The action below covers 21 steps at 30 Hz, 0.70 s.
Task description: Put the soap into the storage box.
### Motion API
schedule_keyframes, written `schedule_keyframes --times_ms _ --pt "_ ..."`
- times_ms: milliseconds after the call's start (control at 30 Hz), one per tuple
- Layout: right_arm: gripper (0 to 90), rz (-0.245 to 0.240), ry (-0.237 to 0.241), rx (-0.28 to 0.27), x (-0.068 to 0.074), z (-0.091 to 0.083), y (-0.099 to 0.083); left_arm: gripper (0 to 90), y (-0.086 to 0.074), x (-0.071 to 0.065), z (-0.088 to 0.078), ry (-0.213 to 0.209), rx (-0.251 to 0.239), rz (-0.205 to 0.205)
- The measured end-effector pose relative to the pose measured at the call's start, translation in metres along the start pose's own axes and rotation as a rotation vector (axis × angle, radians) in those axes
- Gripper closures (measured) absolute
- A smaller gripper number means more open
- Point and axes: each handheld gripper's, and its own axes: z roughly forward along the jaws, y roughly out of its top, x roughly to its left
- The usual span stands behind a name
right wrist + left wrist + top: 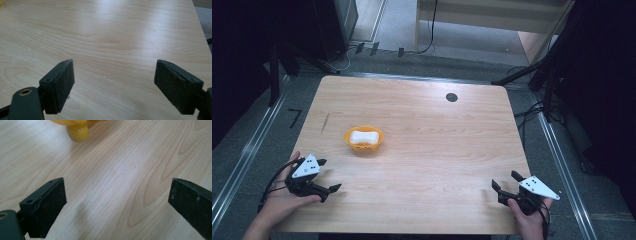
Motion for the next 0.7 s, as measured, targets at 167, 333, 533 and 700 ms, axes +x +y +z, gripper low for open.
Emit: schedule_keyframes --times_ms 167,333,533,700 --pt "17.7 0.001 0.000 0.000 0.000 0.000 0.000 1.7 -0.012 0.000 -0.006 0.044 -0.064 -0.052" --pt "17.6 0.000 0.000 0.000 0.000 0.000 0.000 1.3 -0.024 0.002 -0.017 0.087 -0.122 -0.105" --pt "17.6 -0.001 0.000 0.000 0.000 0.000 0.000 0.3 -0.041 0.005 -0.033 0.112 -0.209 -0.199" --pt "16.6 -0.001 0.001 0.000 0.000 0.000 0.000 0.0 -0.044 0.004 -0.035 0.127 -0.249 -0.211"
